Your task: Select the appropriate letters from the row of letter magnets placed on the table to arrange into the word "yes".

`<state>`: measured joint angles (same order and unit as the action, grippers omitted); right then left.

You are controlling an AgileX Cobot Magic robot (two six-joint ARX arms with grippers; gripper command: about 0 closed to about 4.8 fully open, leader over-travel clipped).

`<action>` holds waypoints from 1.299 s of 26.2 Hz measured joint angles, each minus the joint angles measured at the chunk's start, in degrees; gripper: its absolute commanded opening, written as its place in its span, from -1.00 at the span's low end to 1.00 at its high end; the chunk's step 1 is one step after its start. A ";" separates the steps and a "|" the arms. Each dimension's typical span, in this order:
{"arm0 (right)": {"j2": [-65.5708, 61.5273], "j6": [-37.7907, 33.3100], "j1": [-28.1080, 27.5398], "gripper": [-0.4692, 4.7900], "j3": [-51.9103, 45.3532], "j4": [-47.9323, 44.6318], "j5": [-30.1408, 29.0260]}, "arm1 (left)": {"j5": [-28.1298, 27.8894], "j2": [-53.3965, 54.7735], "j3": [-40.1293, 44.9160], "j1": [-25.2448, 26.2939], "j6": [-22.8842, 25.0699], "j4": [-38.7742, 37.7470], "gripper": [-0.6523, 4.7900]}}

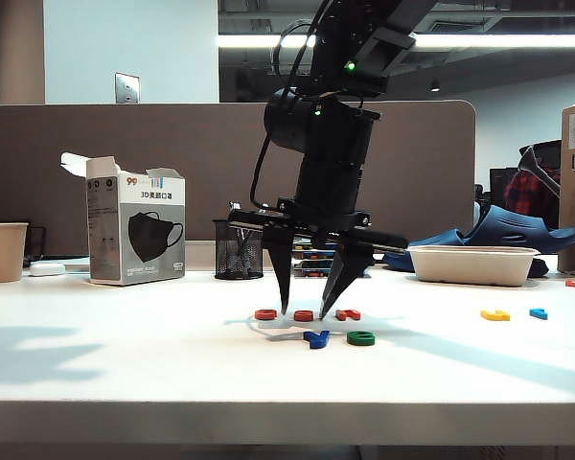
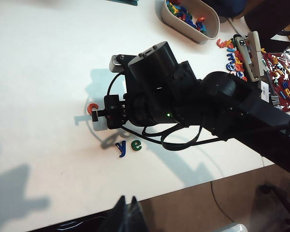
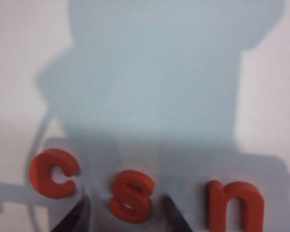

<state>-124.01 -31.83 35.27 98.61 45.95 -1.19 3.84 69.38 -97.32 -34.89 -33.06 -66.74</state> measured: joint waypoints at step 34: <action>-0.22 0.33 0.04 -0.60 0.07 -0.52 1.07 | 0.00 0.00 0.00 0.00 0.02 0.00 -0.78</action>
<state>-124.22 -31.51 35.31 98.67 45.43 -0.12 3.84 69.38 -97.32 -34.89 -33.04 -66.74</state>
